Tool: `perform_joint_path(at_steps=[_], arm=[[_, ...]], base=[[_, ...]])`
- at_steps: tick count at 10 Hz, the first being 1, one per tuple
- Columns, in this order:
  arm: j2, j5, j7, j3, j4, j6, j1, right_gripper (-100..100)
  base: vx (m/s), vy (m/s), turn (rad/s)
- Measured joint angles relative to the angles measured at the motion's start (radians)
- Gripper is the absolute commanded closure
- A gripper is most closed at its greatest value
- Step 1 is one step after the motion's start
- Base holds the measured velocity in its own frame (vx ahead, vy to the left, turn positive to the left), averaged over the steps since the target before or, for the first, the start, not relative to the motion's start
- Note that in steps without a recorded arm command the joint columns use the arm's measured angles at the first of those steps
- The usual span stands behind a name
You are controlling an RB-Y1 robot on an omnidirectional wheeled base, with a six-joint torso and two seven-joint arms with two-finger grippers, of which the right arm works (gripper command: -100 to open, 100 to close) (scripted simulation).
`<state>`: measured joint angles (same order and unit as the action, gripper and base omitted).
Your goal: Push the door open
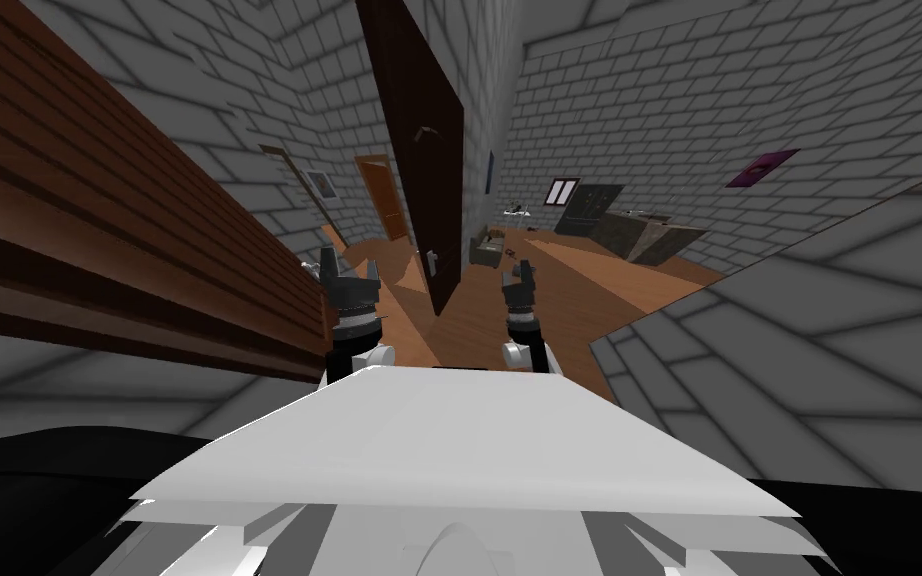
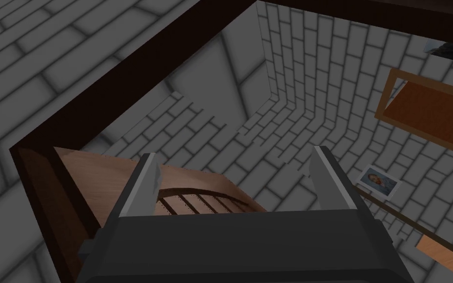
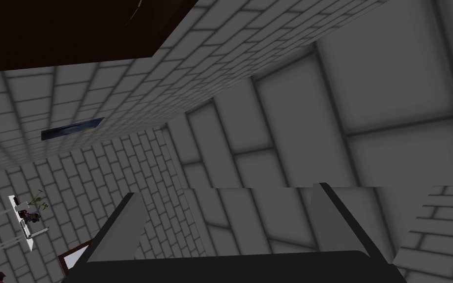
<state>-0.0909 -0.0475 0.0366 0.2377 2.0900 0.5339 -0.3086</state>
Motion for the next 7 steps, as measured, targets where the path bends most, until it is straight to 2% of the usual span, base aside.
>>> perform_joint_path(at_steps=[1, 2, 5, 7], arm=[[-0.001, -0.001, 0.005, 0.023, -0.014, 0.0, 0.005, -100], [0.003, -0.003, 0.006, 0.048, -0.041, -0.002, 0.026, -100], [-0.009, 0.001, 0.023, 0.109, -0.066, -0.02, 0.048, -100], [-0.014, 0.005, 0.033, 0.134, -0.095, -0.027, 0.071, -100]], base=[[0.129, -0.011, -0.014], [0.142, -0.011, -0.01], [0.143, -0.026, -0.01], [0.113, -0.013, -0.012]])
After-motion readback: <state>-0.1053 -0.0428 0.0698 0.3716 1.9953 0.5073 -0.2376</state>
